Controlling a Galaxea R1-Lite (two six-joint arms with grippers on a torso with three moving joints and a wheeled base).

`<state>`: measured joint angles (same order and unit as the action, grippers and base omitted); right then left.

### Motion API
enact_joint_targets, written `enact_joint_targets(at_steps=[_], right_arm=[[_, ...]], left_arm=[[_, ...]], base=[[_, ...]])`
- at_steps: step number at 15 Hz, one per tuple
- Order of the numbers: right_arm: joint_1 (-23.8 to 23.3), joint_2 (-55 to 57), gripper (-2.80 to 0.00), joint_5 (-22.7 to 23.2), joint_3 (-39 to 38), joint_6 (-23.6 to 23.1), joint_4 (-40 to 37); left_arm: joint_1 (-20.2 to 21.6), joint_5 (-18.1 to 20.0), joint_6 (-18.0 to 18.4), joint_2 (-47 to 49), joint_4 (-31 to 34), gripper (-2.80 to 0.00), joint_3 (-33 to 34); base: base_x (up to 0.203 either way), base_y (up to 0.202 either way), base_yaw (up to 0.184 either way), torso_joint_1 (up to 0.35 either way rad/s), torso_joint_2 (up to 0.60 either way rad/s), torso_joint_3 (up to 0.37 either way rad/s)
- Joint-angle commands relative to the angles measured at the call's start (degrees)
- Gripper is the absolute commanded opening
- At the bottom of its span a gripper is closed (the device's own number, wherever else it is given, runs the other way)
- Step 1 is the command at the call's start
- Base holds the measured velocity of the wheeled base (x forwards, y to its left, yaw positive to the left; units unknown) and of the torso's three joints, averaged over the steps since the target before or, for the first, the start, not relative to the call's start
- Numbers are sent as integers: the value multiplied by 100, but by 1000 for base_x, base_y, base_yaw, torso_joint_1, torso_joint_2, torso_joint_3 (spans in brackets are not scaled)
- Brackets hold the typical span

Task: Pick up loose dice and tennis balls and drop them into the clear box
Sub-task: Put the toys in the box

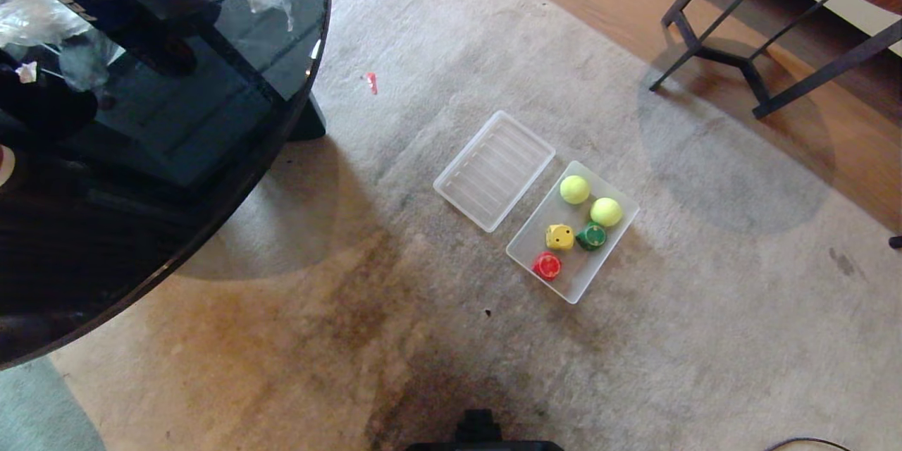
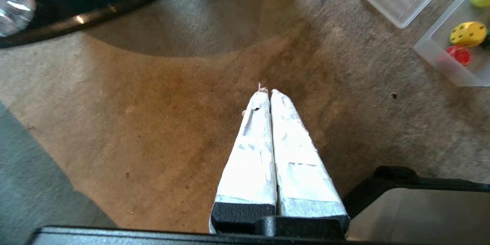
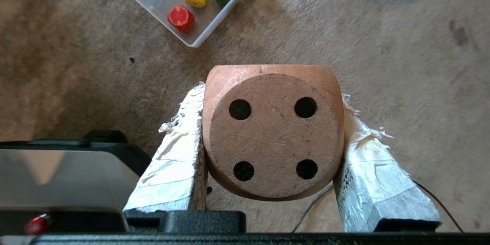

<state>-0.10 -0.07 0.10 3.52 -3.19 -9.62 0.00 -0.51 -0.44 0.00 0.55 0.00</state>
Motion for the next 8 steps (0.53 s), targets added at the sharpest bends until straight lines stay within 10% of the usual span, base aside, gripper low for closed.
enact_joint_targets(at_steps=[1,8], right_arm=[[1,-1,-280,-1,-1,-6,-5],[1,3,-280,-1,-1,-14,-5]], left_arm=[[0,-2,0,0,-2,-280,0],[0,-2,0,0,-2,-280,0]], base=[[0,0,0,-136,443,302],[0,0,0,-78,281,194]])
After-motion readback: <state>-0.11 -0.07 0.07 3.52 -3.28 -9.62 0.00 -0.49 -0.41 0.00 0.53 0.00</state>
